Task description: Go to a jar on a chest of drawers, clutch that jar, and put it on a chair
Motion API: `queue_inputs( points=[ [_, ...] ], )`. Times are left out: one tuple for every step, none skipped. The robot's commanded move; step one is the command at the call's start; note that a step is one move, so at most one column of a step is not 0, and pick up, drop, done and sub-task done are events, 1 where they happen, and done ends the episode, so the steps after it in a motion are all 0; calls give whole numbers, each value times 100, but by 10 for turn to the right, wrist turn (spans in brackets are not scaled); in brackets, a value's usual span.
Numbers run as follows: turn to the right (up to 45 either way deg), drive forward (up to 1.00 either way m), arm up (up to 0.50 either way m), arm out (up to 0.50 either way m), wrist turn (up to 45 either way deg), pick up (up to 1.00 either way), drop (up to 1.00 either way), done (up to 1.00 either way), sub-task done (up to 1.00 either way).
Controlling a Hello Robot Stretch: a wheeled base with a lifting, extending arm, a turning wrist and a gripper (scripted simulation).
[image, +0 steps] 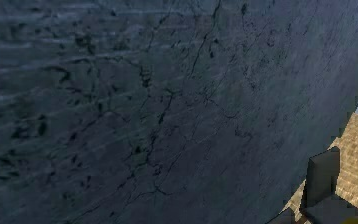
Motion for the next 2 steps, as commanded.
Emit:
queue_inputs(
  points=[
    [0,0,0,0,390,0,0,0,0],
    [0,0,-46,0,0,0,0,0,0]
  ],
)
